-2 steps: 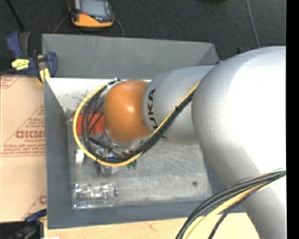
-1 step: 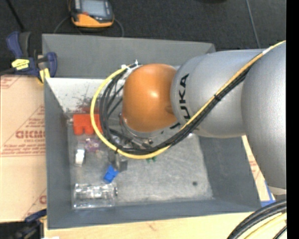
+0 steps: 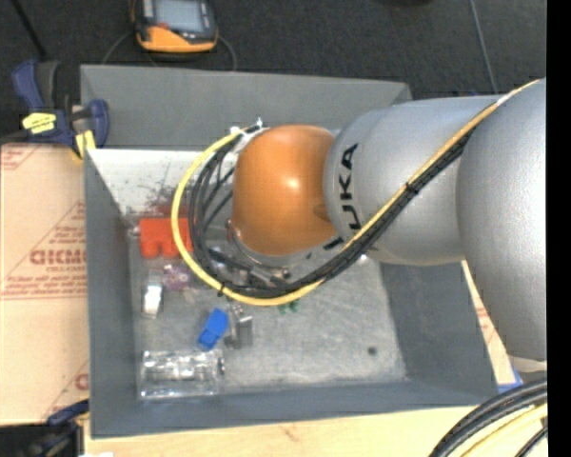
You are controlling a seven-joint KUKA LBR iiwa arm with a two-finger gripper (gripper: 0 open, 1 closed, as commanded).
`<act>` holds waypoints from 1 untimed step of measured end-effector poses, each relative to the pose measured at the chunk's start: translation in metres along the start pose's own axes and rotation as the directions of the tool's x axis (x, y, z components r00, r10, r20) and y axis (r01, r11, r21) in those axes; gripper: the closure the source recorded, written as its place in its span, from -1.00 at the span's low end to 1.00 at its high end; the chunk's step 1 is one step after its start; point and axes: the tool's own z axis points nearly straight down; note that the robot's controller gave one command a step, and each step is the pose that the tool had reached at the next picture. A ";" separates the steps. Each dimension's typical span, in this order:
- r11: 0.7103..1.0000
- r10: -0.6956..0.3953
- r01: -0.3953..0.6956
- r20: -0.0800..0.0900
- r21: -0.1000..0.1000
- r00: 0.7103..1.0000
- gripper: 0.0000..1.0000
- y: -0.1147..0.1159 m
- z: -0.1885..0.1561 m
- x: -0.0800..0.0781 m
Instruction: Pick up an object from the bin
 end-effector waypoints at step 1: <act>0.940 -0.342 0.342 -0.005 -0.002 0.940 -1.00 -0.002 0.083 0.005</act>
Offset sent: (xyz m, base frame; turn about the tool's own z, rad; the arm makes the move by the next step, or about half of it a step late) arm -0.0041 -0.0022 -0.0820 -0.3510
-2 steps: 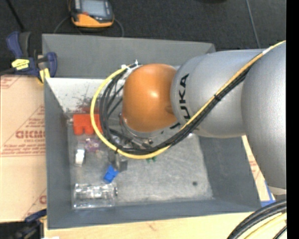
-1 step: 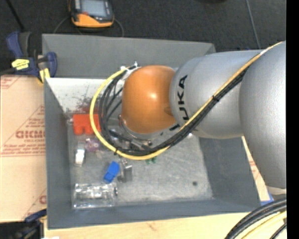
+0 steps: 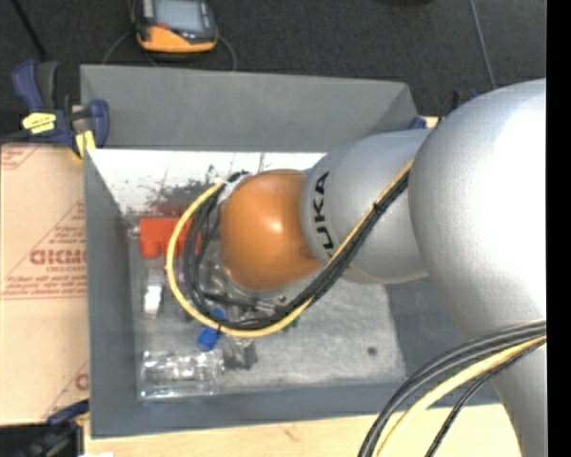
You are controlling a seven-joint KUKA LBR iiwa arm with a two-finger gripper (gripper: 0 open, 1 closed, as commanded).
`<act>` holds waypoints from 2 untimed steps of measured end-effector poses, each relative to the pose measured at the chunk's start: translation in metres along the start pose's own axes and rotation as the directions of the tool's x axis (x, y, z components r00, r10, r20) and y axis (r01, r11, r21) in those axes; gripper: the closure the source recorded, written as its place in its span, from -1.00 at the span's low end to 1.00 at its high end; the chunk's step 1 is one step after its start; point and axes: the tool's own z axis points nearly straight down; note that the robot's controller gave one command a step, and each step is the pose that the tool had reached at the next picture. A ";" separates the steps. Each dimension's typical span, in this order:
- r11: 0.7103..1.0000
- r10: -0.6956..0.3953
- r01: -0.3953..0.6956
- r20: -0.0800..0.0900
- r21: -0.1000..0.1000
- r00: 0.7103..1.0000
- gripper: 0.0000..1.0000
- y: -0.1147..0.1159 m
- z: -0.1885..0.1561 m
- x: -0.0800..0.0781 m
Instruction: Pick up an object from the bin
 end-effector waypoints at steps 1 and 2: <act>1.000 0.004 -0.004 0.003 0.000 1.000 1.00 0.000 -0.001 -0.001; 1.000 -0.001 0.001 0.008 0.004 1.000 1.00 0.008 -0.043 0.015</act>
Offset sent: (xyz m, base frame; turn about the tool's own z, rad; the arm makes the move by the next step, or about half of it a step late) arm 0.0000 0.0000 0.0000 0.0000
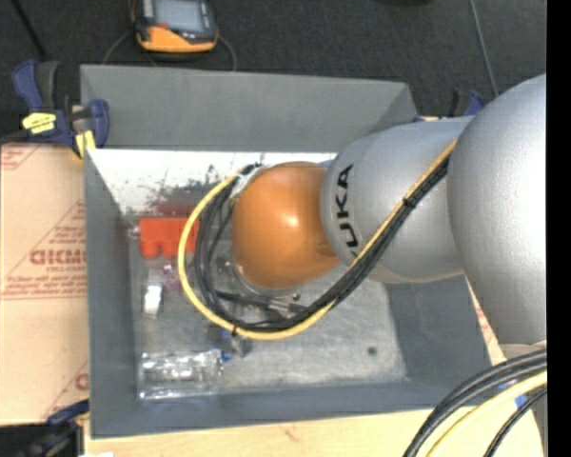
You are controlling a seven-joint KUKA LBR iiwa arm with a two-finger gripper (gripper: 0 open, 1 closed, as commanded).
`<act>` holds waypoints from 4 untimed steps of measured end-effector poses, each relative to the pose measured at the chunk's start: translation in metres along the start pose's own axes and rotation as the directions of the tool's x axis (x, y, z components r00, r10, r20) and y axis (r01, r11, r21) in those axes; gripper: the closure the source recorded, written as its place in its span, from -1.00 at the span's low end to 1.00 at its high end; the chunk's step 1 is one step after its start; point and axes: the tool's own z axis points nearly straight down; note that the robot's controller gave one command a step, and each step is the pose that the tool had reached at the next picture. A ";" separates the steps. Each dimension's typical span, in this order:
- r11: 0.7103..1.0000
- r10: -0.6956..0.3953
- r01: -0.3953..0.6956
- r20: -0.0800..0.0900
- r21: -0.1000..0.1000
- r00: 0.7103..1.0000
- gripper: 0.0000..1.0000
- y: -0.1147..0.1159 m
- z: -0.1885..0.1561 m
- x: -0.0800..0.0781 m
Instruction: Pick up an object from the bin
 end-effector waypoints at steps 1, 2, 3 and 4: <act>0.999 0.041 -0.041 0.001 0.001 0.999 1.00 0.000 -0.074 0.022; 0.999 0.041 -0.041 -0.004 -0.002 0.999 -1.00 0.001 -0.070 0.023; 0.963 -0.269 0.269 -0.008 -0.007 0.963 -1.00 -0.013 0.041 -0.016; 0.964 -0.264 0.264 -0.004 -0.005 0.964 1.00 -0.013 0.039 -0.018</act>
Offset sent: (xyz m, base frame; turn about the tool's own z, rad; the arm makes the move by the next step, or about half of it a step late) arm -0.0203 -0.0123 0.0695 0.0399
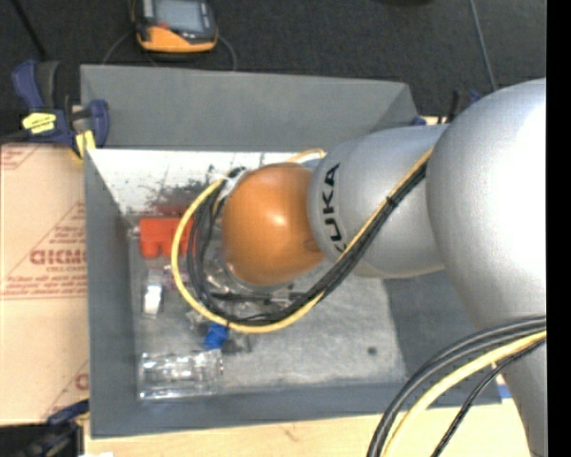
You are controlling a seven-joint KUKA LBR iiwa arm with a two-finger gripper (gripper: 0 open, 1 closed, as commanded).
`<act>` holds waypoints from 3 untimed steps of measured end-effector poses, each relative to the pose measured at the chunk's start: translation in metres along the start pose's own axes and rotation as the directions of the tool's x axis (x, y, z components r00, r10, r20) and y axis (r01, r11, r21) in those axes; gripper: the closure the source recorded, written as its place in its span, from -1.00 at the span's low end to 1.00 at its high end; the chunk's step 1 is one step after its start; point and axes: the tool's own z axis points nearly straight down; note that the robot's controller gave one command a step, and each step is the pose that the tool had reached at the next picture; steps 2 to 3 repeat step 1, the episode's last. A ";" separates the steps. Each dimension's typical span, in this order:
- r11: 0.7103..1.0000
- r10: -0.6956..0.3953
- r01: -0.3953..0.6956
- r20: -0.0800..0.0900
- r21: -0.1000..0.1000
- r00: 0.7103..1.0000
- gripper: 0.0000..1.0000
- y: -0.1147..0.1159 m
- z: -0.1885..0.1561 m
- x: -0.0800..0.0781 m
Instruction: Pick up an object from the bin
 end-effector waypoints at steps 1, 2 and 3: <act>1.000 -0.001 0.001 0.007 0.007 1.000 1.00 0.031 -0.139 0.001; 1.000 -0.001 0.001 0.007 0.007 1.000 1.00 0.031 -0.139 0.001; 1.000 -0.001 0.001 0.007 0.007 1.000 1.00 0.031 -0.139 0.001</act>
Offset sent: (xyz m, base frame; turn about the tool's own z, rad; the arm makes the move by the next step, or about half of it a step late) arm -0.0272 0.0179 0.1337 0.0015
